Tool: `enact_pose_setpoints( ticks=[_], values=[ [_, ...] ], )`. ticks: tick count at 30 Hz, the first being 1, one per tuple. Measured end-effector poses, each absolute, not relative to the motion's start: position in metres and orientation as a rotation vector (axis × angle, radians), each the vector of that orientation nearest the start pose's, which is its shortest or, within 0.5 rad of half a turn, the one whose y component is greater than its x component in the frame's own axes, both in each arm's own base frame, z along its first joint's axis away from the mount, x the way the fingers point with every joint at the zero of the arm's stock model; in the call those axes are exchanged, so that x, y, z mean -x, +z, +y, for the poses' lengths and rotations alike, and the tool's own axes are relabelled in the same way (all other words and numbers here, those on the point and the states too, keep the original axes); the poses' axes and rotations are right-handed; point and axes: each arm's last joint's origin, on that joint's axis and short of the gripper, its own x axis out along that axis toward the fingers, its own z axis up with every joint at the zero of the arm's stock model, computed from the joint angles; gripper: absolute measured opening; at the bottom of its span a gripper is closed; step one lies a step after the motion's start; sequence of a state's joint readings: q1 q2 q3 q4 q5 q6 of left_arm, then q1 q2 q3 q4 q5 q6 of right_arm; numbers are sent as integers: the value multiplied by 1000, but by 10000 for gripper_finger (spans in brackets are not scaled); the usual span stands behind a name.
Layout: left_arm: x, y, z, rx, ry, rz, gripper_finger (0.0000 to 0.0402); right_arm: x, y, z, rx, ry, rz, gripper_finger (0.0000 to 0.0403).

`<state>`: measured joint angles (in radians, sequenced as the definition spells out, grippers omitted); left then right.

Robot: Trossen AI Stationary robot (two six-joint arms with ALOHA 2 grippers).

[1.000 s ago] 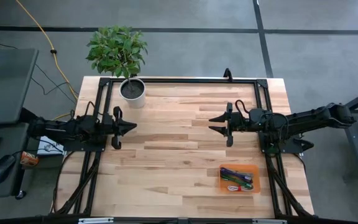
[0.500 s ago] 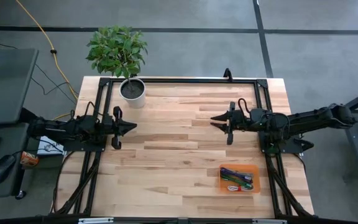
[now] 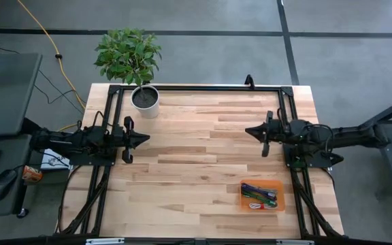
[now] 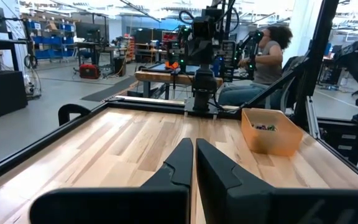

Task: Pick and place USB-C Cables
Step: Return to Home Position

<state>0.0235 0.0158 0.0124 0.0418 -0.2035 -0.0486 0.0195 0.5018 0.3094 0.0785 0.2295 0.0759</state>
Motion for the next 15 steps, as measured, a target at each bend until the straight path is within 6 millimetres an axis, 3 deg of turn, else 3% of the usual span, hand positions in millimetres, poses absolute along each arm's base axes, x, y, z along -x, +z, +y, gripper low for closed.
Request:
enact_pose_setpoints(
  ticks=[15],
  values=[
    [-97, 171, 8, 52, 226, -44, 1, -107, 177, -1, -135, -80, -69, 0]
  ],
)
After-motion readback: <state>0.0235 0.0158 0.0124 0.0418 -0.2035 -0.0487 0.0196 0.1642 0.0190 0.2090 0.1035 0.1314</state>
